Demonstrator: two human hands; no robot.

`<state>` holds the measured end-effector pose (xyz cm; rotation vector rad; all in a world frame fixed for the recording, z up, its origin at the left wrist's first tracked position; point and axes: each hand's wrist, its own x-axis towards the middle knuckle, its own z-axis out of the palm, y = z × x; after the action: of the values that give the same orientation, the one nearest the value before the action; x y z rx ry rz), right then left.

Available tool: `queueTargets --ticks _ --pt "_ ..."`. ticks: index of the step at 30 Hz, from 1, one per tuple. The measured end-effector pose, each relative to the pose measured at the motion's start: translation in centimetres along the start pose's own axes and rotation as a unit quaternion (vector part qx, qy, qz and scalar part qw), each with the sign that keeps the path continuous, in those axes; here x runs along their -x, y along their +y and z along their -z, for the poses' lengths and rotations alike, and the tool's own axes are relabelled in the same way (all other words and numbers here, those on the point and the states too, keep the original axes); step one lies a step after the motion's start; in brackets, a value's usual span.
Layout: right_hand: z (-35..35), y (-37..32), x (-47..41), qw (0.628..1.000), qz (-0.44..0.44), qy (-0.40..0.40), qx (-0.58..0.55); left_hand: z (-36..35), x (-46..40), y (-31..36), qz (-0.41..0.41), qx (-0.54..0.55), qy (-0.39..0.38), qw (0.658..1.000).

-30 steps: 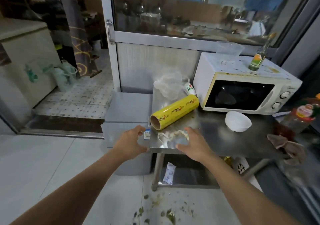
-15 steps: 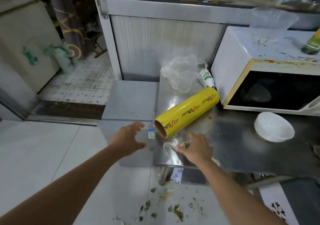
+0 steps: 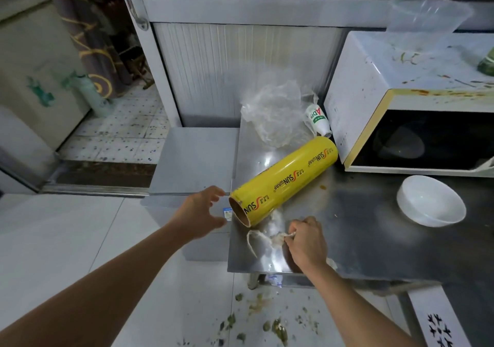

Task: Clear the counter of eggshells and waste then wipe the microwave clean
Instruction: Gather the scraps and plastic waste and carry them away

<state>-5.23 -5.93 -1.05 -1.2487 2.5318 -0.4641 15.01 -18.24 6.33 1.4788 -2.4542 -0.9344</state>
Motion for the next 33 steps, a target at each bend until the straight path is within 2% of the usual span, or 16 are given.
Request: queueTargets --ticks 8,13,19,27,33 --pt "5.7 -0.6 -1.2 0.997 0.018 0.033 -0.061 2.1 -0.6 1.7 -0.021 0.001 0.025 0.999" --pt "10.5 -2.5 -2.4 0.990 0.035 0.092 -0.101 4.1 -1.5 2.9 -0.022 -0.001 0.047 0.999" --pt "14.5 -5.9 -4.8 0.981 0.072 0.148 -0.099 6.9 -3.4 3.3 -0.048 0.036 0.057 0.997" --pt "15.4 -12.3 -8.7 0.968 0.090 0.207 -0.108 11.5 -9.0 1.3 -0.106 0.045 0.045 0.992" --pt "13.9 -17.3 -12.2 0.970 0.028 0.231 -0.068 16.0 -15.5 -2.3 -0.148 0.063 0.001 0.987"
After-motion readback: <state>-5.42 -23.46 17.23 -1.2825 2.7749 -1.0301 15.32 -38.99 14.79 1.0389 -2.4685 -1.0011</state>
